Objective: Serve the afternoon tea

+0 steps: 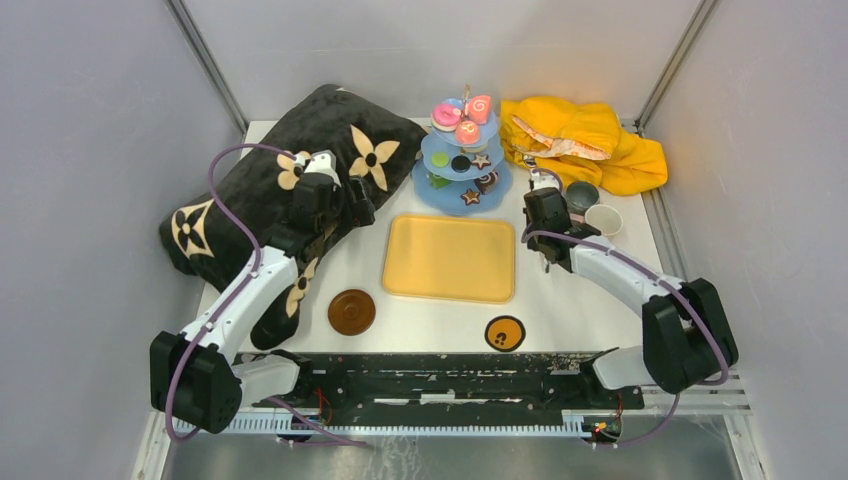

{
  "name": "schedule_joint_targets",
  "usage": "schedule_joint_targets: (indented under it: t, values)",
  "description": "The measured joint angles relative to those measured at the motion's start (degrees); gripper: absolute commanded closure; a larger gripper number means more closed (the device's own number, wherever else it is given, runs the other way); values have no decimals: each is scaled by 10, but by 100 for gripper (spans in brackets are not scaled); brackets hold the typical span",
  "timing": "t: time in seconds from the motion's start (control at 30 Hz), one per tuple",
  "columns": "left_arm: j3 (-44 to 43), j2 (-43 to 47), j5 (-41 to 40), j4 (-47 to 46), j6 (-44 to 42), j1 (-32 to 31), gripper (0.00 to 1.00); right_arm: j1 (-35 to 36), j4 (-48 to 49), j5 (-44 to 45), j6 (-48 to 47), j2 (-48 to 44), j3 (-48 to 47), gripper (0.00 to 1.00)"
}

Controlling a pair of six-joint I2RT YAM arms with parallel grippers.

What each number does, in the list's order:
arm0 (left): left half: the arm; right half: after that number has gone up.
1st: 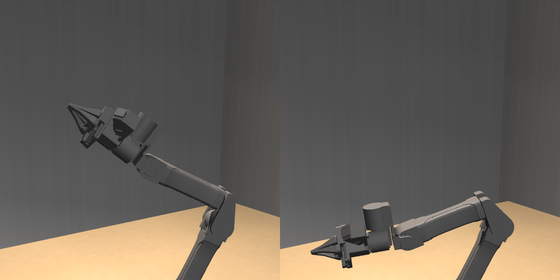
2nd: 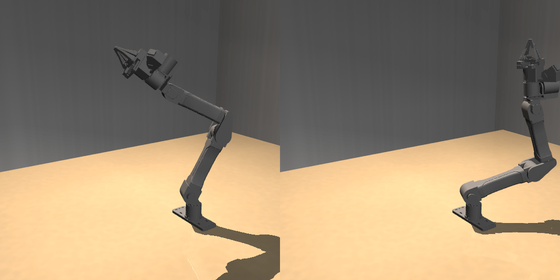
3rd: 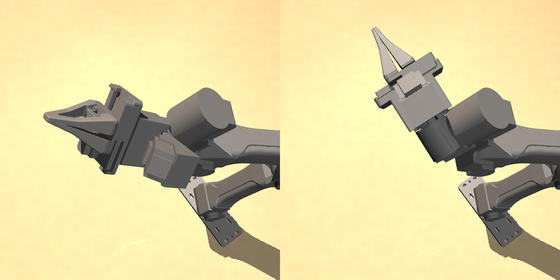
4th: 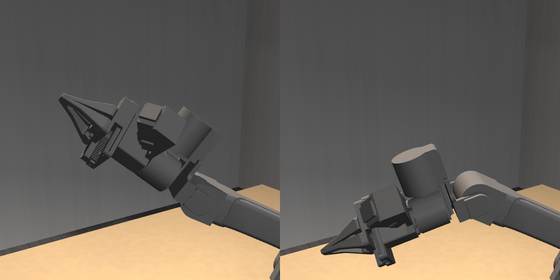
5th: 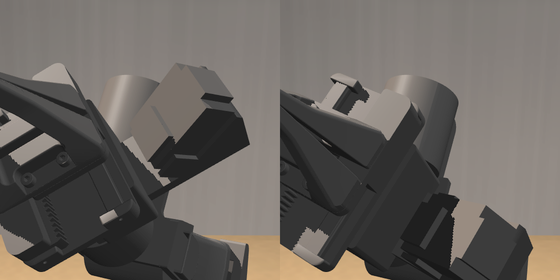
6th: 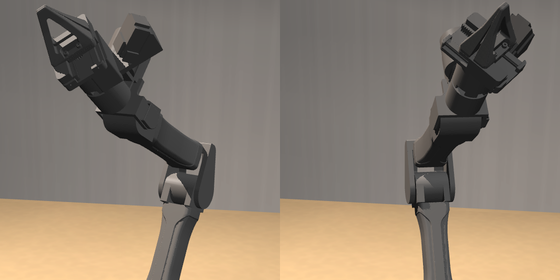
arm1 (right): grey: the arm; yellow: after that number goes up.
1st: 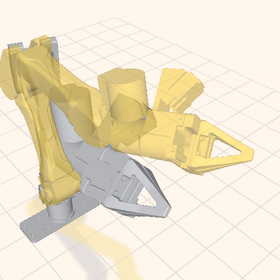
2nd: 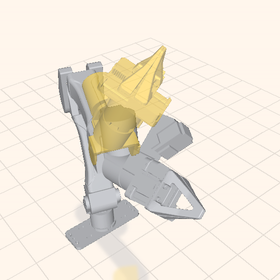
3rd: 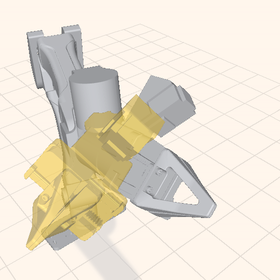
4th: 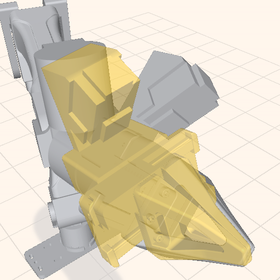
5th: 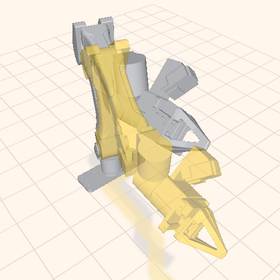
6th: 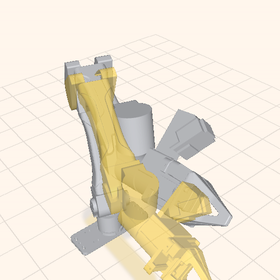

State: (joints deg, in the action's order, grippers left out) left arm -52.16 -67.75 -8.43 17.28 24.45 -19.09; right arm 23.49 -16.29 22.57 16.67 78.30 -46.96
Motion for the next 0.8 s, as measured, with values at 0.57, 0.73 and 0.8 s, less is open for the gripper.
schedule_joint_targets:
  t: [0.57, 0.73, 0.8]
  values:
    - [1, 1, 6, -2, 2, 0, 0, -82, -33, -49, 17, 64, -12, 12]
    - [1, 1, 43, -9, 1, 0, 0, -82, -87, -96, 17, 40, -57, 5]
    - [4, 1, 56, -14, 1, -3, 0, -82, -101, -124, 18, 15, -69, 5]
